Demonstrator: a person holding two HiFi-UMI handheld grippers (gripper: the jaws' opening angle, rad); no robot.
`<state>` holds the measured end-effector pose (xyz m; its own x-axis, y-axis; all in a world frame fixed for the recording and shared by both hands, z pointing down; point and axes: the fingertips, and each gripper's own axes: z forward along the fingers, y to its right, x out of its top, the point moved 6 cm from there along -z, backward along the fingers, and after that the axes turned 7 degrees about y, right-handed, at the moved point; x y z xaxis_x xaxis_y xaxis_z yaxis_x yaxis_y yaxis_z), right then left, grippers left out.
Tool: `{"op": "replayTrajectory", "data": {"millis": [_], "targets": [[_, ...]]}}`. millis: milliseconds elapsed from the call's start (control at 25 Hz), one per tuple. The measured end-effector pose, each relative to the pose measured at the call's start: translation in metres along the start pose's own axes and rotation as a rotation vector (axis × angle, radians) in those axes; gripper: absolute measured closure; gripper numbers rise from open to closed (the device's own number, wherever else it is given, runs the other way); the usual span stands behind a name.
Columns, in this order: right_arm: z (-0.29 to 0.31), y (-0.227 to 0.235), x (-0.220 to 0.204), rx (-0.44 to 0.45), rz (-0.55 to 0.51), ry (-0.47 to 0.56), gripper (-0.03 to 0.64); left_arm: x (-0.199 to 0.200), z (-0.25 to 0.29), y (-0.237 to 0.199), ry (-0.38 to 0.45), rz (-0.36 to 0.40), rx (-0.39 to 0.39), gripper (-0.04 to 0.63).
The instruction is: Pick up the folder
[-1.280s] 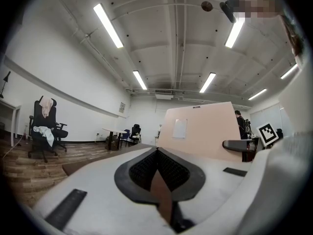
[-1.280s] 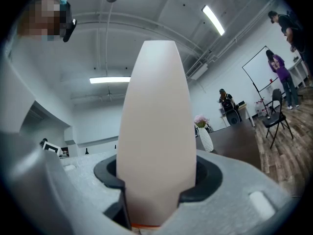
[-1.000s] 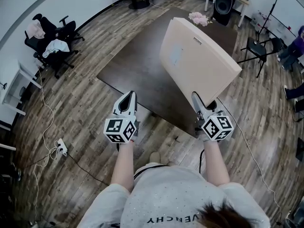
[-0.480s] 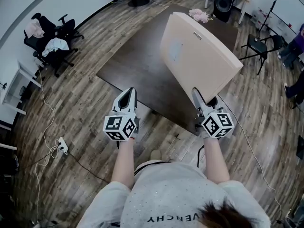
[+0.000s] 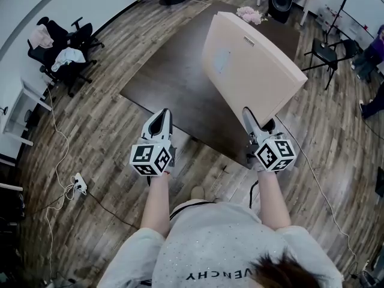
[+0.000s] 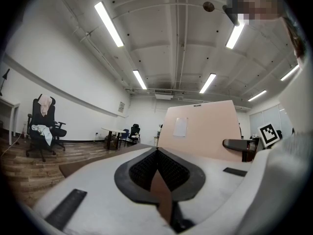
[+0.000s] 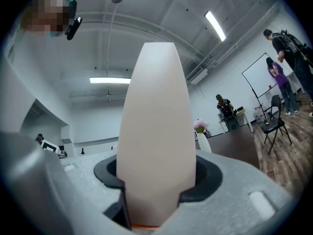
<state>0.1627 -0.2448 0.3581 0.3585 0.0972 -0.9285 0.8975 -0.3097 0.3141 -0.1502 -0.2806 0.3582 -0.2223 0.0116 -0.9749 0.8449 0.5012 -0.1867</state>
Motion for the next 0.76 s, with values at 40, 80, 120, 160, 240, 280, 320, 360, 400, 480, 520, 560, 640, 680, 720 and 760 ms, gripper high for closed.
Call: {"op": "replayTrajectory", "data": {"millis": [40,80,120,160,240,280,320,360,400,480,520,560,640,680,720,760], "targets": [[0.0001,0.0004,0.0002,-0.001,0.0,0.0,0.348,-0.0002,0.0005,0.0001,-0.001,0.0,-0.001,0.597],[0.0001,0.0004,0.0008,-0.002,0.0,0.0,0.347,-0.0003,0.0009,0.0002,-0.002,0.0,-0.002,0.597],[0.0001,0.0003,0.0014,-0.002,0.001,0.0,0.347,-0.0004,0.0012,0.0003,-0.002,0.0,-0.003,0.597],[0.0002,0.0003,0.0017,-0.003,0.002,0.001,0.347,-0.0006,0.0014,0.0002,-0.003,-0.001,-0.003,0.597],[0.0,0.0013,0.0016,-0.006,0.001,0.0,0.347,-0.0015,0.0025,0.0003,-0.004,-0.002,-0.004,0.597],[-0.0003,0.0025,0.0014,-0.007,0.001,0.0,0.347,-0.002,0.0033,0.0009,-0.004,-0.002,-0.006,0.597],[-0.0007,0.0036,0.0015,-0.008,0.001,-0.001,0.345,-0.0022,0.0042,0.0018,-0.005,-0.002,-0.008,0.597],[-0.0012,0.0043,0.0019,-0.009,0.001,0.0,0.345,-0.0021,0.0048,0.0027,-0.005,-0.002,-0.01,0.597],[-0.0018,0.0045,0.0025,-0.009,0.001,0.001,0.345,-0.0017,0.0051,0.0035,-0.006,-0.001,-0.012,0.597],[-0.0031,0.0042,0.0035,-0.009,0.003,0.005,0.345,-0.0016,0.0047,0.005,-0.01,0.0,-0.013,0.597],[-0.0037,0.0043,0.0037,-0.009,0.003,0.006,0.345,-0.002,0.0045,0.0055,-0.011,0.0,-0.014,0.597],[-0.0043,0.0048,0.0036,-0.01,0.003,0.007,0.345,-0.0027,0.0044,0.006,-0.013,-0.001,-0.014,0.597],[-0.0054,0.0064,0.0031,-0.01,0.002,0.008,0.345,-0.0043,0.0046,0.0071,-0.015,-0.002,-0.016,0.597],[-0.0058,0.0072,0.0028,-0.011,0.002,0.009,0.345,-0.0052,0.0047,0.0076,-0.017,-0.003,-0.016,0.597],[-0.0061,0.008,0.0025,-0.011,0.002,0.009,0.345,-0.0061,0.0048,0.0081,-0.018,-0.004,-0.017,0.597],[-0.0064,0.0088,0.0023,-0.011,0.003,0.01,0.345,-0.007,0.0049,0.0086,-0.02,-0.005,-0.017,0.597]]}}
